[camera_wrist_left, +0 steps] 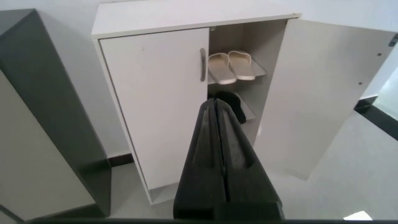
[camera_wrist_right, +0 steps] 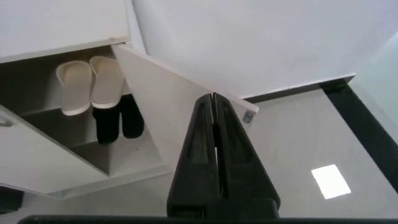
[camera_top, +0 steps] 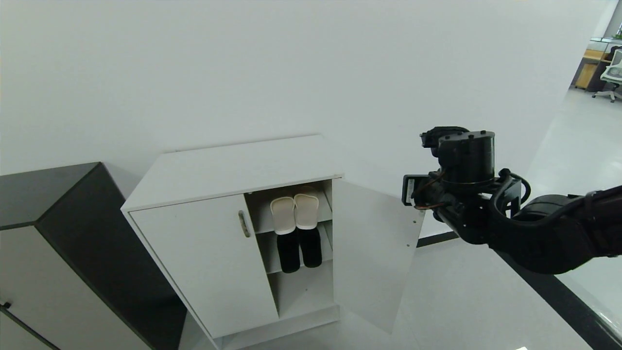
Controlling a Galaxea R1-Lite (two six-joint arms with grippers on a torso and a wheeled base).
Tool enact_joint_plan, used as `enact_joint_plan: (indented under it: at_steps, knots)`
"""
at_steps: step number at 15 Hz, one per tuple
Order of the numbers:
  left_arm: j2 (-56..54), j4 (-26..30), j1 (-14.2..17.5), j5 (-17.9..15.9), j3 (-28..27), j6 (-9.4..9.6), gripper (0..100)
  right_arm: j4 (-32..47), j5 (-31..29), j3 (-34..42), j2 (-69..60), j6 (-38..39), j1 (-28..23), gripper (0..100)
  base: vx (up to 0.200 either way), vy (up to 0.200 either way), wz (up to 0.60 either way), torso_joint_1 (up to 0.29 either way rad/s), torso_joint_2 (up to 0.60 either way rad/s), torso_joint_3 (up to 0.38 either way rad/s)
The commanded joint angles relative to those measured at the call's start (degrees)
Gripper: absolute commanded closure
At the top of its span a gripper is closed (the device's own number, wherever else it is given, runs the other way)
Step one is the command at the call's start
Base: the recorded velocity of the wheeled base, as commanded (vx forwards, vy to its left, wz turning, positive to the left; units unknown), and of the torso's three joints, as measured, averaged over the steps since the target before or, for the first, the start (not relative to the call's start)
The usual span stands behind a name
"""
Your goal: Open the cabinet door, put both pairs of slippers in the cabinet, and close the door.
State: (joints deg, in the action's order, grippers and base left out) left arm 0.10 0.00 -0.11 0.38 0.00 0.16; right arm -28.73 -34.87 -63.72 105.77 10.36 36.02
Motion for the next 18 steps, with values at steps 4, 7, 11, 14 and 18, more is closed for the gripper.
enact_joint_plan:
  at_steps: [4, 7, 11, 14, 18]
  knots:
    - [0.0, 0.0, 0.0, 0.0, 0.0, 0.02, 100, 0.1, 7.0, -5.3, 6.1, 3.1, -7.5, 100, 0.000, 0.000, 0.00, 0.000, 0.00, 0.000]
    - [0.0, 0.0, 0.0, 0.0, 0.0, 0.02, 100, 0.2, 11.0, -7.4, 9.3, 4.8, -10.4, 100, 0.000, 0.000, 0.00, 0.000, 0.00, 0.000]
    - [0.0, 0.0, -0.1, 0.0, 0.0, 0.02, 100, 0.1, 11.0, -9.1, 12.9, 4.8, -11.9, 100, 0.000, 0.000, 0.00, 0.000, 0.00, 0.000]
    - [0.0, 0.0, 0.0, 0.0, 0.0, 0.02, 100, 0.0, 11.0, -10.1, 15.0, 4.8, -12.1, 100, 0.000, 0.000, 0.00, 0.000, 0.00, 0.000]
    - [0.0, 0.0, -0.1, 0.0, 0.0, 0.02, 100, -0.2, 11.0, -11.5, 18.1, 4.8, -12.6, 100, 0.000, 0.000, 0.00, 0.000, 0.00, 0.000]
